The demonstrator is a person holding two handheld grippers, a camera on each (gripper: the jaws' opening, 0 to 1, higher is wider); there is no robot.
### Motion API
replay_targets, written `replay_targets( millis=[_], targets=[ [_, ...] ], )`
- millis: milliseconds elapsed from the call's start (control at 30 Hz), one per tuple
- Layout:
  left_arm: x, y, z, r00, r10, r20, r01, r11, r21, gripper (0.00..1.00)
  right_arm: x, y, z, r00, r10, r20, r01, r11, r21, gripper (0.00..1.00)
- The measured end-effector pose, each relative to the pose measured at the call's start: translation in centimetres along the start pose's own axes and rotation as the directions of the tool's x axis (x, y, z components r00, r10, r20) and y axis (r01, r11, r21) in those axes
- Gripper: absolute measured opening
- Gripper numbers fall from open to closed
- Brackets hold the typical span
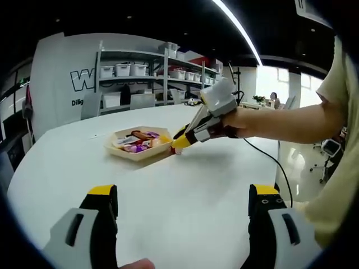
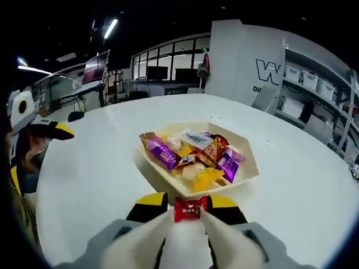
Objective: Place the target food into the container with the food tongs after gripping and lifting it, then release it inside without dropping or visibly crushing the food.
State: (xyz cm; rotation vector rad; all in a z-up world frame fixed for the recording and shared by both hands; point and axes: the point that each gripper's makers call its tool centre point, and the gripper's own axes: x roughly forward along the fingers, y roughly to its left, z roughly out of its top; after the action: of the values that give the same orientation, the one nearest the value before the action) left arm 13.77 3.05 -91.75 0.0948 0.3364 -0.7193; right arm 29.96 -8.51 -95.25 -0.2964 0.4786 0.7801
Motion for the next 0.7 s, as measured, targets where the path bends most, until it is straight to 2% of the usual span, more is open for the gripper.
replay_targets(
  millis=[300, 700],
  targets=[
    [0.1, -0.1, 0.1, 1.000, -0.003, 0.005, 0.003, 1.000, -0.001, 0.95, -1.0, 1.1, -0.8, 0.999, 0.035, -0.033, -0.035, 0.999, -0.018, 0.23],
    [0.2, -0.3, 0.3, 1.000, -0.007, 0.005, 0.007, 1.000, 0.004, 0.95, -2.1, 3.5, -1.3, 0.992, 0.116, -0.054, -0.119, 0.992, -0.043, 0.23]
  ],
)
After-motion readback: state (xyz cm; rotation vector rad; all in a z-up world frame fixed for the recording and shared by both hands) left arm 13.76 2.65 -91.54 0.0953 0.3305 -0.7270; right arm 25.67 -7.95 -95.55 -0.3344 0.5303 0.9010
